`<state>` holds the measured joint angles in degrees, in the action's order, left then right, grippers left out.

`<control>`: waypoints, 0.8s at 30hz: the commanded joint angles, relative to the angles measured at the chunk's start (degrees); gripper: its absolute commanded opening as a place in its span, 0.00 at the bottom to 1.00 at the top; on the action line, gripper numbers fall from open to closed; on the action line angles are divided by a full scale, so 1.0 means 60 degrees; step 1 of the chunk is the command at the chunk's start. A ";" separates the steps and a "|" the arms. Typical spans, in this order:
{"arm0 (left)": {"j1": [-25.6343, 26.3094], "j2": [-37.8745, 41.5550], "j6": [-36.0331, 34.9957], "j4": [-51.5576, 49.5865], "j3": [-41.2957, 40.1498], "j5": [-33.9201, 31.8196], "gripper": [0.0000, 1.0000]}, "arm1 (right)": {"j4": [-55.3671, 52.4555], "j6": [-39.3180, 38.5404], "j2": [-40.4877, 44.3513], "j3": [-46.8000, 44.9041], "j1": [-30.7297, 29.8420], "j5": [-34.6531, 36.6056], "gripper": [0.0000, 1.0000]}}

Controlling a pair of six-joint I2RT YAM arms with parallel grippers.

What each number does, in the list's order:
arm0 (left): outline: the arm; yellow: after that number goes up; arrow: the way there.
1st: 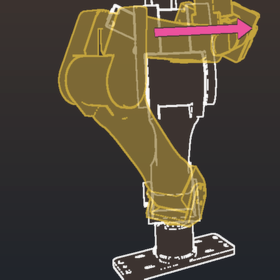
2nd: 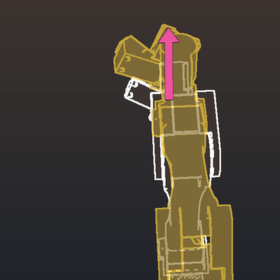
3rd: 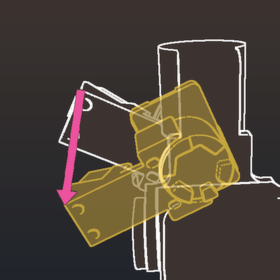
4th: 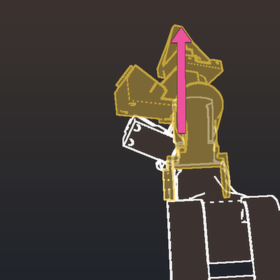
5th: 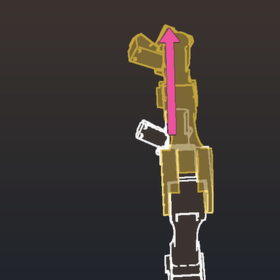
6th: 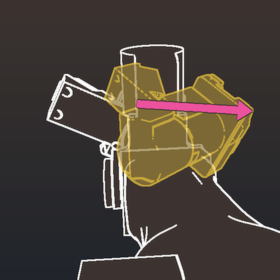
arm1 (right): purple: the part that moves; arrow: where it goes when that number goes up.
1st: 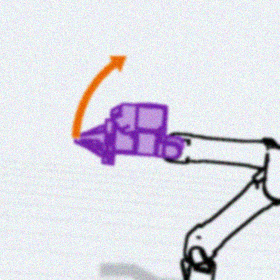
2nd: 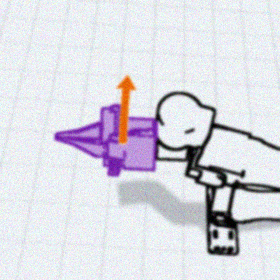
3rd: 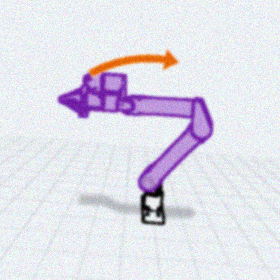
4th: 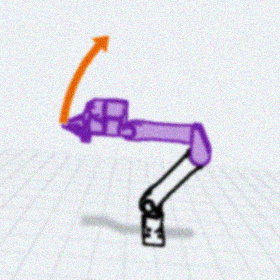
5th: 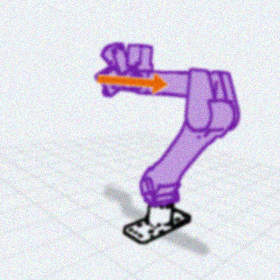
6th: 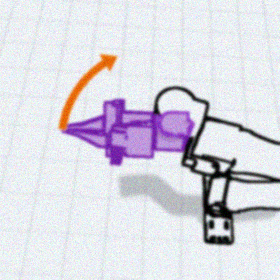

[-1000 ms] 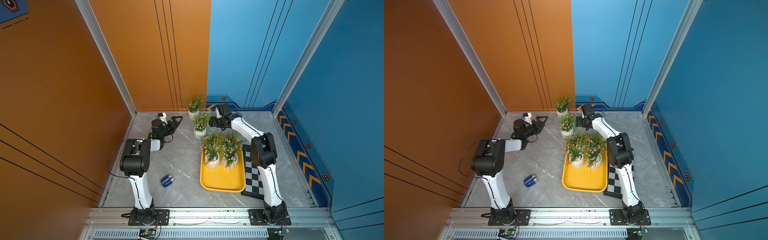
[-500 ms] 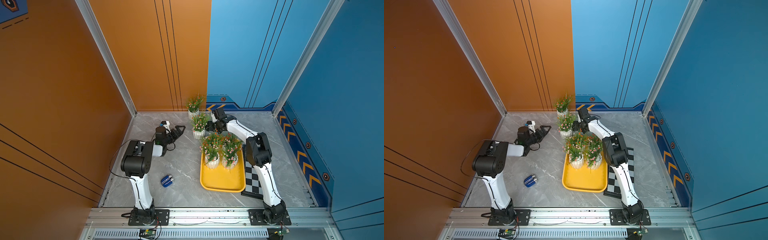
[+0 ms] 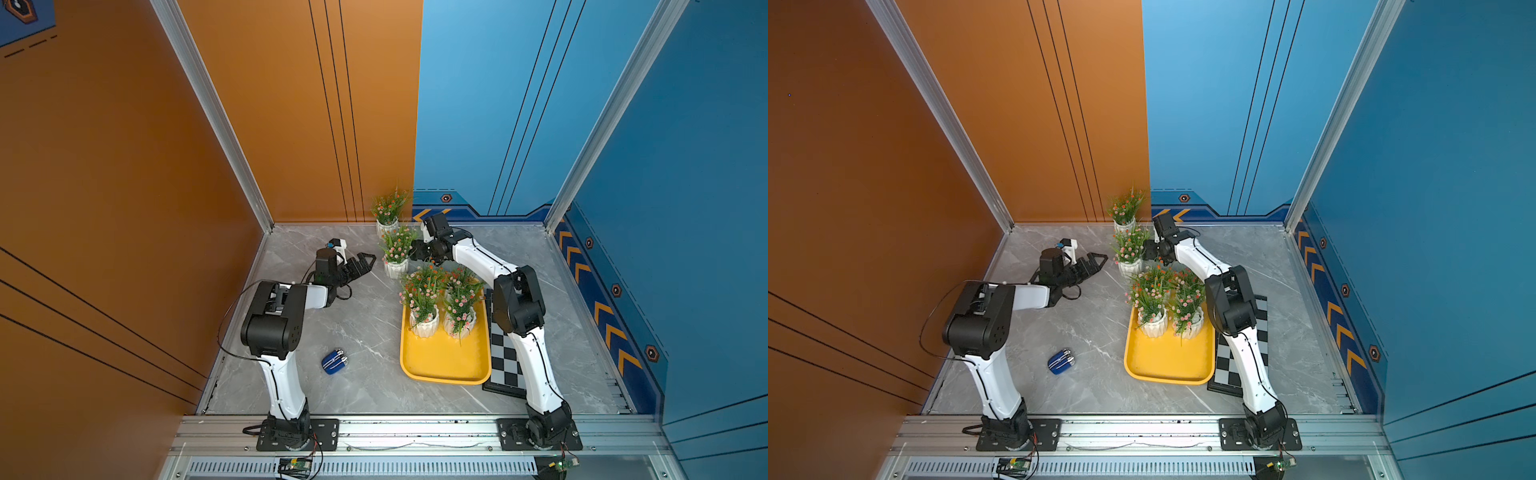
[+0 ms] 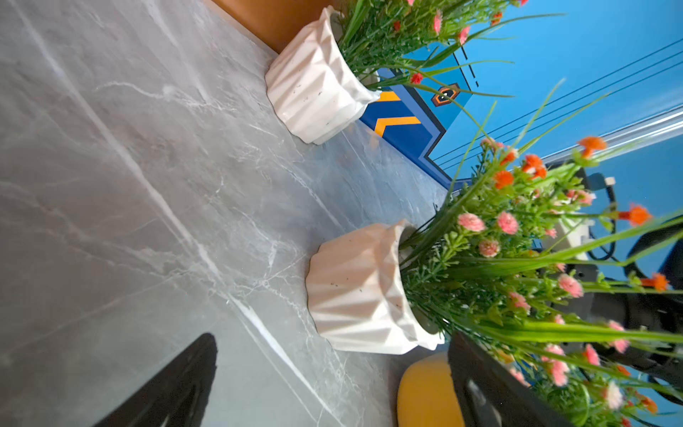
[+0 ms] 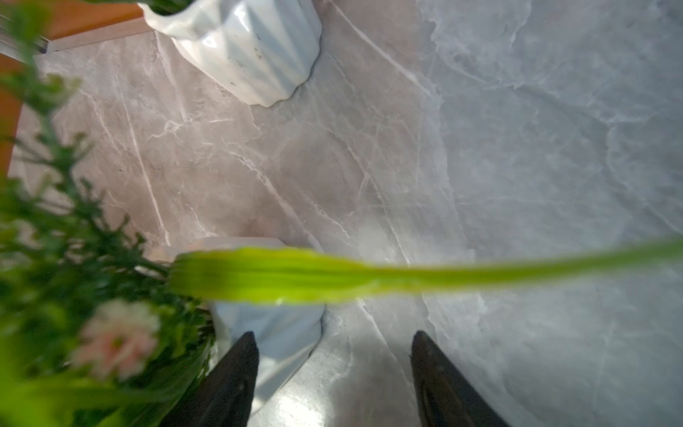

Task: Put the potted gypsophila into the storage box
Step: Pick up the baby's breath potted plant from the center of the board.

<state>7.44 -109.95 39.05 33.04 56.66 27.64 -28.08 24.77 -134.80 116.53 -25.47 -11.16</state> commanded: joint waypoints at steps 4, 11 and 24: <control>0.0368 0.1003 -0.1380 -0.1958 0.0334 0.0029 0.98 | -0.0377 0.0272 0.0285 0.0134 -0.0207 0.0153 0.66; 0.0825 0.1528 -0.2141 -0.3127 0.0670 -0.0342 0.98 | -0.0492 0.0193 0.0187 0.0105 -0.0367 0.0155 0.64; 0.1473 0.2436 -0.3066 -0.4549 0.0605 -0.1598 0.98 | -0.0732 0.0019 -0.0212 0.0331 -0.0661 0.0486 0.58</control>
<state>15.73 -97.36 23.05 8.91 59.90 21.39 -30.00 25.52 -134.47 116.86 -29.04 -10.26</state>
